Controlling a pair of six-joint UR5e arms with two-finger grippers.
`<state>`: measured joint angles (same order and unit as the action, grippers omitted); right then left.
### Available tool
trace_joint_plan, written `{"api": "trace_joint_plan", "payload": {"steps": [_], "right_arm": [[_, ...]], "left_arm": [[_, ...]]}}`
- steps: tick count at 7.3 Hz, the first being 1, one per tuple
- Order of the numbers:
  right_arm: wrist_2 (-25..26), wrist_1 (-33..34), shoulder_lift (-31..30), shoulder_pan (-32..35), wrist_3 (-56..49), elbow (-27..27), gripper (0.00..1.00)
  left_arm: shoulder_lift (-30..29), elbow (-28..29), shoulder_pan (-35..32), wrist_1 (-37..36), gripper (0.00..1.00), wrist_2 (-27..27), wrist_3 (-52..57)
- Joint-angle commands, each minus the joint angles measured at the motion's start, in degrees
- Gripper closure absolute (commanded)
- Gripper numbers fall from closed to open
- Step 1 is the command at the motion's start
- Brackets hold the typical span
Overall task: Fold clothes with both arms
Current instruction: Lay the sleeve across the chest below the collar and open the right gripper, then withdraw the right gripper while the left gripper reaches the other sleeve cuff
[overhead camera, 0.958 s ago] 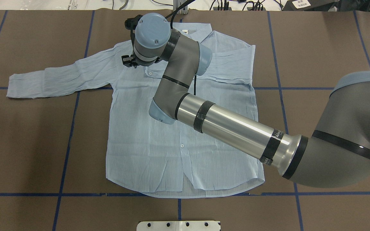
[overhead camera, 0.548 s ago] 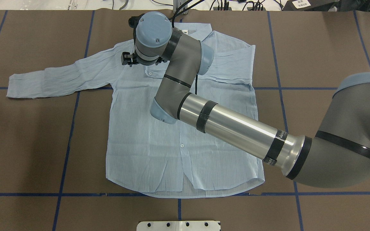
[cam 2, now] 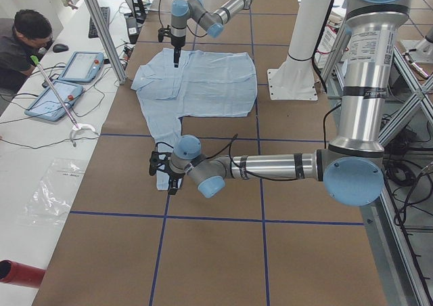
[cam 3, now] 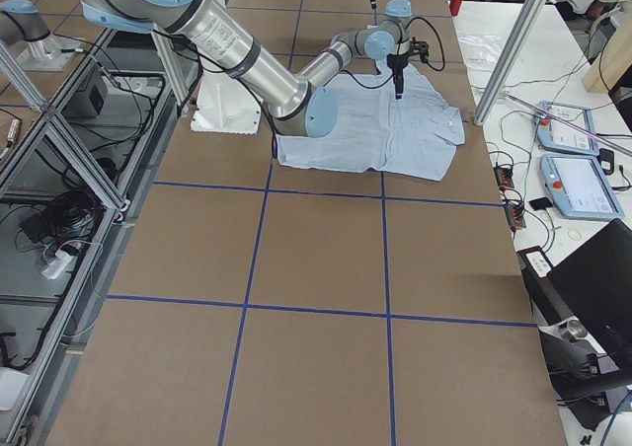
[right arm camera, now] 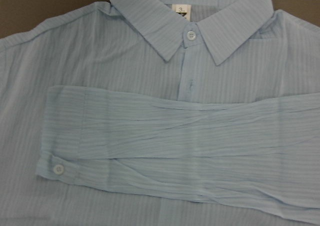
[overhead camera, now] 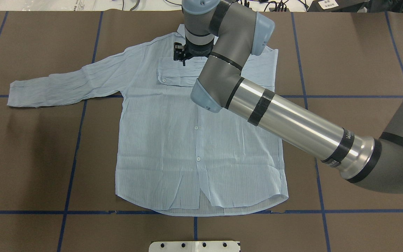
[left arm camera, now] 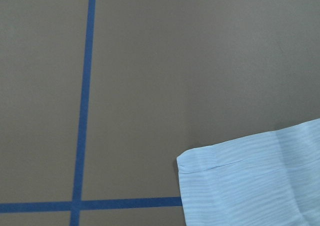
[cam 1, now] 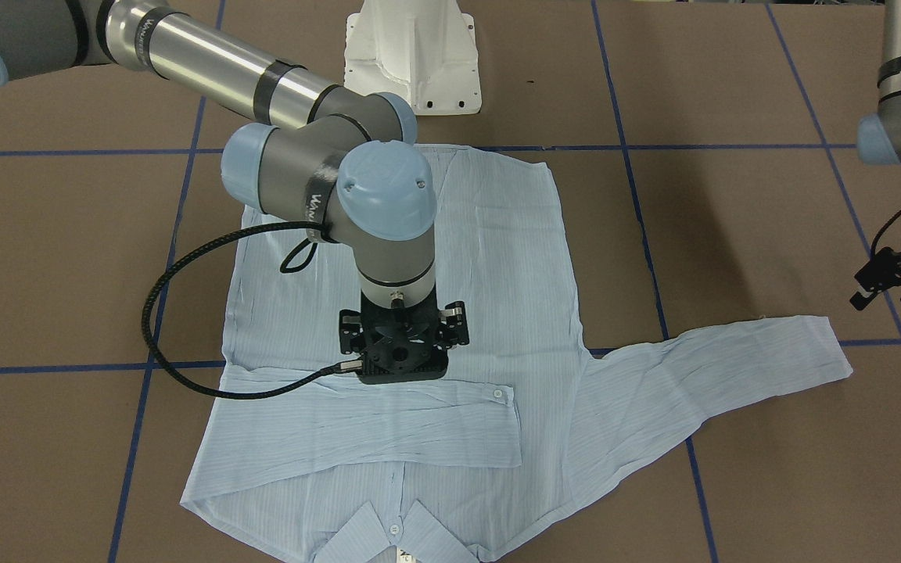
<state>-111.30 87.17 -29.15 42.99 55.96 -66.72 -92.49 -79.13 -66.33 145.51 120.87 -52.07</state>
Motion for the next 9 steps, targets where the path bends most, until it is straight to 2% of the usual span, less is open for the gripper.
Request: {"api": "trace_joint_plan", "payload": {"steps": [1, 2, 3, 5, 7, 9], "right_arm": [[-4.1, 10.3, -7.0, 4.4, -10.3, -9.3, 0.01], [-6.3, 10.2, -12.1, 5.9, -12.7, -13.9, 0.00], [-7.2, 10.1, -14.6, 7.0, -14.5, -16.1, 0.00], [-7.9, 9.8, -18.5, 7.2, -15.7, -19.6, 0.00], [-7.8, 9.6, -19.5, 7.2, -15.6, -20.7, 0.00], [-7.8, 9.6, -19.6, 7.2, -15.6, -20.8, 0.00]], "left_arm": [[0.5, -0.5, 8.2, 1.2, 0.01, -11.5, -9.1], [0.6, -0.3, 8.4, 1.1, 0.08, -12.1, -9.1], [0.6, 0.0, 8.4, 1.1, 0.18, -12.7, -8.9], [0.6, 0.9, 8.6, 1.0, 0.24, -13.4, -8.8], [0.6, 1.7, 8.8, 1.0, 0.32, -13.4, -8.8], [0.5, 2.5, 9.6, 1.0, 0.35, -13.4, -8.8]]}}
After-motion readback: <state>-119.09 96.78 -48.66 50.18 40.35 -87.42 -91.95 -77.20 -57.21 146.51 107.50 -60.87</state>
